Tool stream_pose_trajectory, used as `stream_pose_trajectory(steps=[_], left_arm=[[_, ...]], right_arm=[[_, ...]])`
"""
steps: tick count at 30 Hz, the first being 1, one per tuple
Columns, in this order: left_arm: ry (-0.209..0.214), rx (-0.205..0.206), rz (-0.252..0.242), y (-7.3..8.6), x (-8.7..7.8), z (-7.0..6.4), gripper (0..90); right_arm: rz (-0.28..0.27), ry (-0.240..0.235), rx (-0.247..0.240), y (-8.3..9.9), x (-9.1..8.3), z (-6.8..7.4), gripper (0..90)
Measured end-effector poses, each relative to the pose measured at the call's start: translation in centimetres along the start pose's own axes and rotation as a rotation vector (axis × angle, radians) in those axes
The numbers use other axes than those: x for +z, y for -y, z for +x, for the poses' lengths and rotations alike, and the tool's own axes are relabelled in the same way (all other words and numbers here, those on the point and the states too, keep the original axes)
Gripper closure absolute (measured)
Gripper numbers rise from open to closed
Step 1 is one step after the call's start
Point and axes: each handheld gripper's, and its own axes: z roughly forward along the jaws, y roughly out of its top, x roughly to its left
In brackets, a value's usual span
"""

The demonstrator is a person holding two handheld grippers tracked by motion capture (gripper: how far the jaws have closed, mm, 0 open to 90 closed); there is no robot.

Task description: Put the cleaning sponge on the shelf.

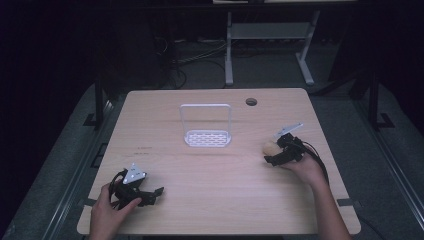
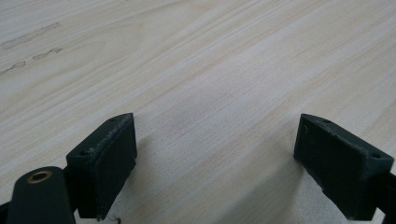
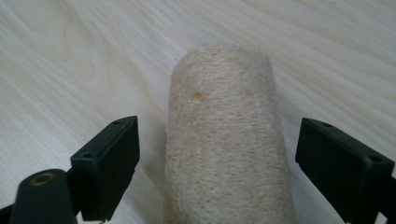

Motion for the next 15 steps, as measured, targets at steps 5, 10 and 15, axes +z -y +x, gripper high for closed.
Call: stream_pose_trajectory(steps=[5,10,15], left_arm=[[0.0,0.0,0.0,0.0,0.0,0.0,12.6],[0.0,0.0,0.0,0.0,0.0,0.0,12.7],[0.0,0.001,0.0,0.0,0.0,0.0,12.7]], right_arm=[[-0.002,0.007,0.018,0.08,-0.15,-0.2,20.8],[-0.016,0.013,0.024,0.09,-0.29,-0.3,28.0],[-0.027,0.014,0.028,0.15,-0.55,-0.35,38.7]])
